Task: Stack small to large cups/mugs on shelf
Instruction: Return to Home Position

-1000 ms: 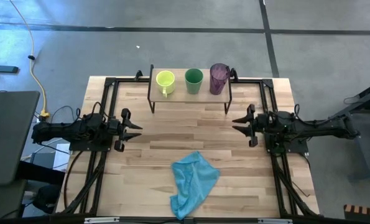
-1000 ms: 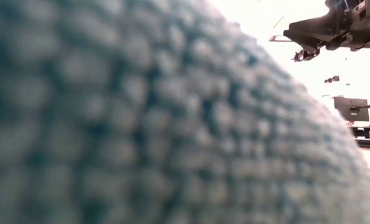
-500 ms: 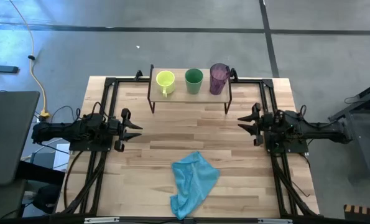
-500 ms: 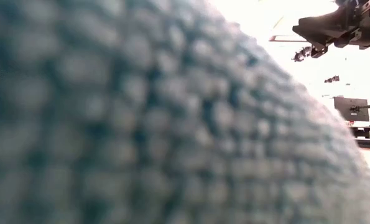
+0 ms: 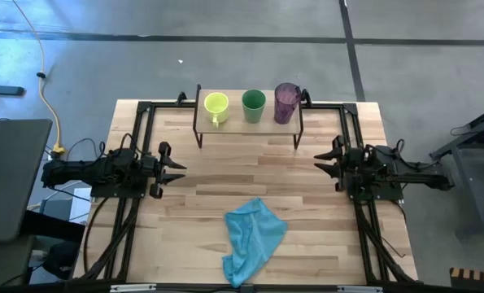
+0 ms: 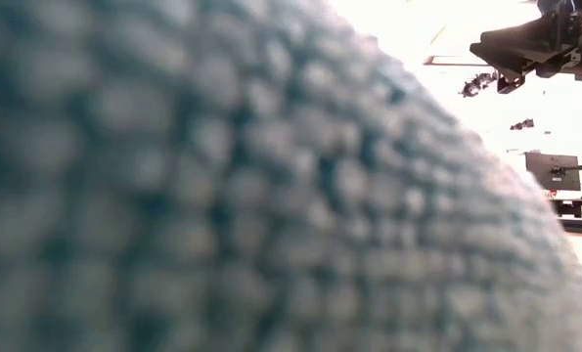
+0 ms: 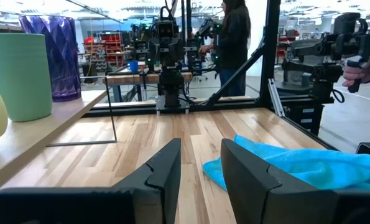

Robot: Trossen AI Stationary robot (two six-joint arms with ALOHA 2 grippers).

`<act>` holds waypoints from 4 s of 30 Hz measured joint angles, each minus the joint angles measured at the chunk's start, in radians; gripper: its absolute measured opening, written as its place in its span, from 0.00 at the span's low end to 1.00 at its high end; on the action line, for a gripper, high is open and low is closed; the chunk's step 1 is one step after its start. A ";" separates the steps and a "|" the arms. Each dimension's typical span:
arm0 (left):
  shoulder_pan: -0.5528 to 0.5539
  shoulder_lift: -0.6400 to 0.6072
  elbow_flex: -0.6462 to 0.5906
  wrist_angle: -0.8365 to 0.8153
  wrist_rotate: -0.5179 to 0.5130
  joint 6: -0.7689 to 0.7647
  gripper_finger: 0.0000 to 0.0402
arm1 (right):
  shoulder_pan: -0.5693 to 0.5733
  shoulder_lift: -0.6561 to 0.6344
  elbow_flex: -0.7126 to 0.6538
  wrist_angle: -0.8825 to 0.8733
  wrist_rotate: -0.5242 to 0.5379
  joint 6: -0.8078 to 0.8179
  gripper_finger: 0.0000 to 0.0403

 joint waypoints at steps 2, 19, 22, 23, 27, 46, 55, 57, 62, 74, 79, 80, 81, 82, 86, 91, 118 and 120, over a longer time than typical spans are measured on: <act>0.000 0.000 0.000 0.000 0.000 0.000 0.26 | 0.000 0.000 0.000 0.001 -0.005 0.002 0.27; 0.000 0.000 0.000 0.000 0.000 0.000 0.26 | 0.000 0.000 -0.104 0.194 -0.033 0.005 0.27; 0.000 0.000 0.000 0.000 0.000 0.000 0.26 | 0.000 0.000 -0.104 0.188 -0.035 0.007 0.27; 0.000 0.000 0.000 0.000 0.000 0.000 0.26 | 0.000 0.000 -0.104 0.184 -0.035 0.008 0.27; 0.000 0.000 0.000 0.000 0.000 0.000 0.26 | 0.000 0.000 -0.104 0.156 -0.035 0.027 0.27; 0.000 0.000 0.000 0.000 0.000 0.000 0.26 | 0.000 0.000 -0.104 0.060 -0.035 0.030 0.27; 0.000 0.000 0.000 0.000 0.000 0.000 0.26 | 0.000 0.000 -0.104 0.060 -0.035 0.030 0.27; 0.000 0.000 0.000 0.000 0.000 0.000 0.26 | 0.000 0.000 -0.104 0.060 -0.035 0.031 0.27; 0.000 0.000 0.000 0.000 0.000 0.000 0.26 | 0.000 0.000 -0.104 0.060 -0.035 0.030 0.27; 0.000 0.000 0.000 0.000 0.000 0.000 0.26 | 0.000 0.000 -0.103 0.060 -0.035 0.031 0.27; 0.000 0.000 0.000 0.000 0.000 0.000 0.26 | 0.000 0.001 -0.103 0.061 -0.035 0.030 0.27; 0.000 0.000 0.000 0.000 0.000 0.000 0.26 | 0.000 0.001 -0.103 0.061 -0.035 0.031 0.27; 0.000 0.000 0.000 0.000 0.000 0.000 0.26 | 0.000 0.001 -0.103 0.061 -0.035 0.031 0.27; 0.000 0.000 0.000 0.000 0.000 0.000 0.26 | 0.000 0.001 -0.103 0.061 -0.035 0.031 0.27; 0.000 0.000 0.000 0.000 0.000 0.000 0.26 | 0.000 0.001 -0.103 0.061 -0.035 0.030 0.27; 0.000 0.000 0.000 0.000 0.000 0.000 0.26 | 0.000 0.001 -0.103 0.061 -0.035 0.031 0.27; 0.000 0.000 0.000 0.000 0.000 0.000 0.26 | 0.000 0.001 -0.103 0.061 -0.035 0.031 0.27; 0.000 0.000 0.000 0.000 0.000 0.000 0.26 | 0.000 0.001 -0.103 0.061 -0.034 0.031 0.27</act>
